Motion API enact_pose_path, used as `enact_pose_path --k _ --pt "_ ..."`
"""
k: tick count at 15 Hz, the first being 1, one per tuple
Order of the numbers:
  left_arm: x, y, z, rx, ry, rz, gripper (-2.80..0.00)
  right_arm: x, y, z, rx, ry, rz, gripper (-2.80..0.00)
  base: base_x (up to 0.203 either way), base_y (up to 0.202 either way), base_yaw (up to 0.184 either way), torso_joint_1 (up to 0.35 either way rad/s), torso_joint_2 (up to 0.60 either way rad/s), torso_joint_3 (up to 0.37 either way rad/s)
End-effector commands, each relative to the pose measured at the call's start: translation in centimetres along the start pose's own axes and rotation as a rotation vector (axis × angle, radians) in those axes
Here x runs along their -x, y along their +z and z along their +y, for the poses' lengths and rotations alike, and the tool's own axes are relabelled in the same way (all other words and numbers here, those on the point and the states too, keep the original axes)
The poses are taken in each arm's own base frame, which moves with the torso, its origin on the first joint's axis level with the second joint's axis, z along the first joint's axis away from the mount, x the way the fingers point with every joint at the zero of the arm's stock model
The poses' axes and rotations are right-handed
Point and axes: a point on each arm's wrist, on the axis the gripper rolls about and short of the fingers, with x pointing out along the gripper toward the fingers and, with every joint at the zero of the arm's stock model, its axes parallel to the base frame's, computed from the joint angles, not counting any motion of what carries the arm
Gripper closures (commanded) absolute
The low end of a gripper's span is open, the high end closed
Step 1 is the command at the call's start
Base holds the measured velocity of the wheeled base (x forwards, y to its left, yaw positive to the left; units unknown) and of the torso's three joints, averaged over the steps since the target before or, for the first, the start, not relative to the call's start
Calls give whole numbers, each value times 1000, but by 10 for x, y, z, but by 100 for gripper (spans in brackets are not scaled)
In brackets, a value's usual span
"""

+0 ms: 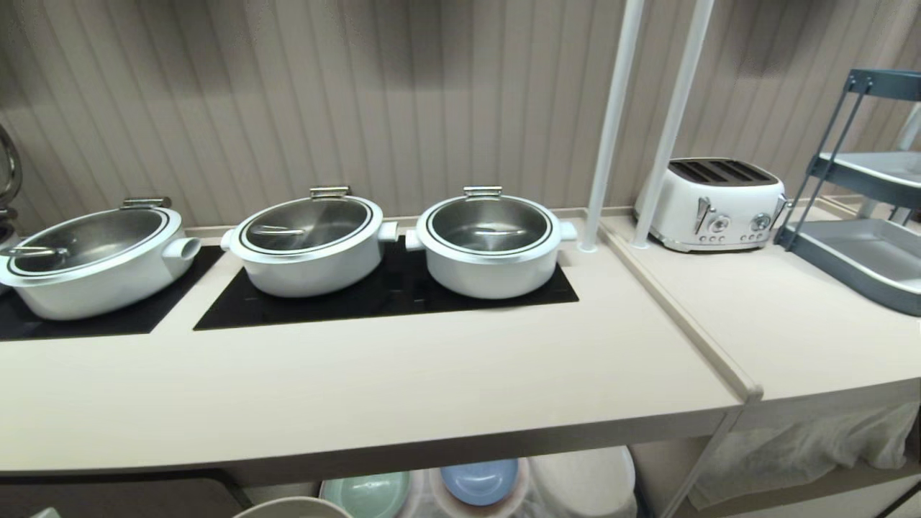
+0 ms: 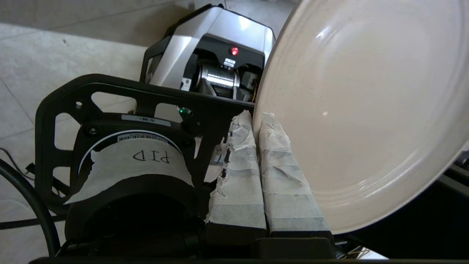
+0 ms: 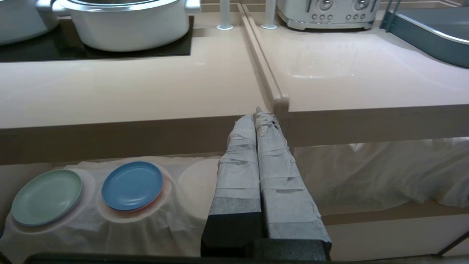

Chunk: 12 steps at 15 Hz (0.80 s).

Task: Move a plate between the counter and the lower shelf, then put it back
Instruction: Put the plate in the cupboard

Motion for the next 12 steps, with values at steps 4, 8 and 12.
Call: enact_pose_path --k 4,8,12 --pt "1 -1 0 -1 1 -4 0 0 0 0 1 0 1 0 0 -193 -2 2 2 1" --pt "2 -3 0 -5 -2 -15 0 0 0 0 1 0 0 0 0 -195 1 2 5 2" --pt "2 -4 0 -8 -5 -22 0 0 0 0 1 0 1 0 0 -192 0 2 2 1"
